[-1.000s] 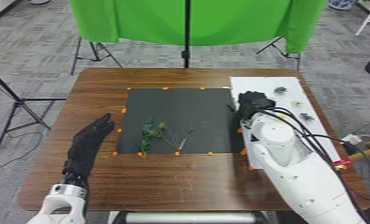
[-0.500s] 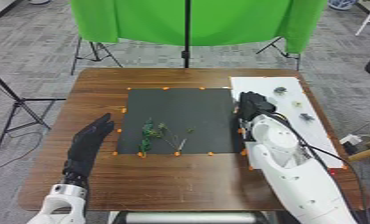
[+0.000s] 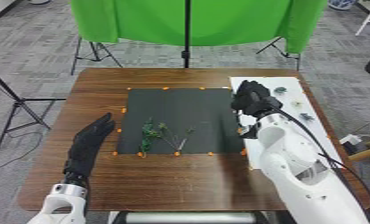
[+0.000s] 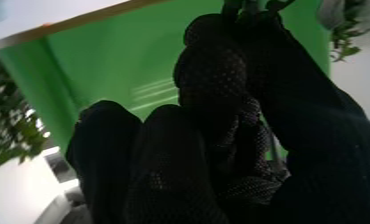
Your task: Arrange flowers
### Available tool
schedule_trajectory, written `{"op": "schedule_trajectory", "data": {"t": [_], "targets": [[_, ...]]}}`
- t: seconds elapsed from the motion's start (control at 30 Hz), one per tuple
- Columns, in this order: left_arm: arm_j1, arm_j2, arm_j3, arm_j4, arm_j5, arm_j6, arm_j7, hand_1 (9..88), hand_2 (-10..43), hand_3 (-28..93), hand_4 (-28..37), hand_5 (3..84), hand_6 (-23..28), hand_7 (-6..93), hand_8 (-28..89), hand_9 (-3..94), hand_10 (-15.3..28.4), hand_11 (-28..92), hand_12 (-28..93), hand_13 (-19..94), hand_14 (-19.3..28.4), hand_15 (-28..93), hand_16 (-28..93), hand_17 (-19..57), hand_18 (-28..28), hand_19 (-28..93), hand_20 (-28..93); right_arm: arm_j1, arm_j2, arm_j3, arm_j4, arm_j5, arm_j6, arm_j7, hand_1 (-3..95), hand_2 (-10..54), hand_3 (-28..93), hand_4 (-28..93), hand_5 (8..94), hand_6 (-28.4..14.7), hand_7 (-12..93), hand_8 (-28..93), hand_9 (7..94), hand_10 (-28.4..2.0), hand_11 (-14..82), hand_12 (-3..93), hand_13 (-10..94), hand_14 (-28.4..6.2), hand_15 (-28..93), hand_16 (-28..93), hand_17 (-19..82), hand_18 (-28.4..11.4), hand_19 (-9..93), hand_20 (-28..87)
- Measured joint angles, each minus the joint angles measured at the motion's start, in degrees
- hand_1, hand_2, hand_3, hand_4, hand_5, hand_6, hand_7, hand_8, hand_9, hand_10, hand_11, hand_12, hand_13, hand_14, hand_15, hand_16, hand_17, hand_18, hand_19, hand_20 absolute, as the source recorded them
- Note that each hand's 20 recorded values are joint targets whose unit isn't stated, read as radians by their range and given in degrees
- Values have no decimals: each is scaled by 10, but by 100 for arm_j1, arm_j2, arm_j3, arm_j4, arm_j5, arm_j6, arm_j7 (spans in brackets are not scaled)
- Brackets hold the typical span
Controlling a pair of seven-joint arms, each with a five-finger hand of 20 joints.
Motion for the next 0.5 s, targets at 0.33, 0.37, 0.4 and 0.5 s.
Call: {"op": "schedule_trajectory", "data": {"t": [0.33, 0.37, 0.4, 0.5], "targets": [[-18, 3, 4, 5, 0, -27, -23, 211, -77, 681, -206, 431, 16, 58, -54, 423, 111, 78, 133, 290, 126, 76, 7, 17, 93, 6, 149, -468, -593, -309, 34, 57, -331, 26, 552, -95, 571, 29, 805, -42, 353, 232, 893, -98, 550, 273, 937, -22, 717, 317, 750, -104, 932, 699], [-17, 3, 4, 5, 0, -27, -23, 211, -77, 681, -206, 432, 16, 58, -54, 423, 111, 79, 132, 290, 126, 76, 7, 17, 93, 6, 149, -506, -623, -327, 63, 58, -336, 26, 550, -95, 569, 30, 803, -40, 355, 230, 892, -98, 550, 273, 937, -22, 716, 318, 750, -104, 932, 699], [-13, 3, 4, 5, 0, -28, -25, 211, -77, 680, -206, 431, 16, 57, -55, 424, 111, 78, 132, 289, 126, 76, 7, 17, 93, 6, 149, -541, -651, -338, 95, 58, -341, 26, 548, -95, 567, 30, 802, -38, 356, 228, 892, -99, 549, 274, 937, -23, 715, 318, 750, -104, 932, 699], [5, 3, 3, 4, 0, -36, -28, 210, -78, 681, -206, 431, 16, 57, -55, 422, 111, 78, 132, 289, 126, 76, 6, 17, 93, 6, 149, -626, -721, -341, 179, 57, -346, 24, 547, -95, 551, 26, 796, -35, 366, 222, 889, -101, 546, 274, 937, -24, 710, 321, 746, -104, 932, 697]]}}
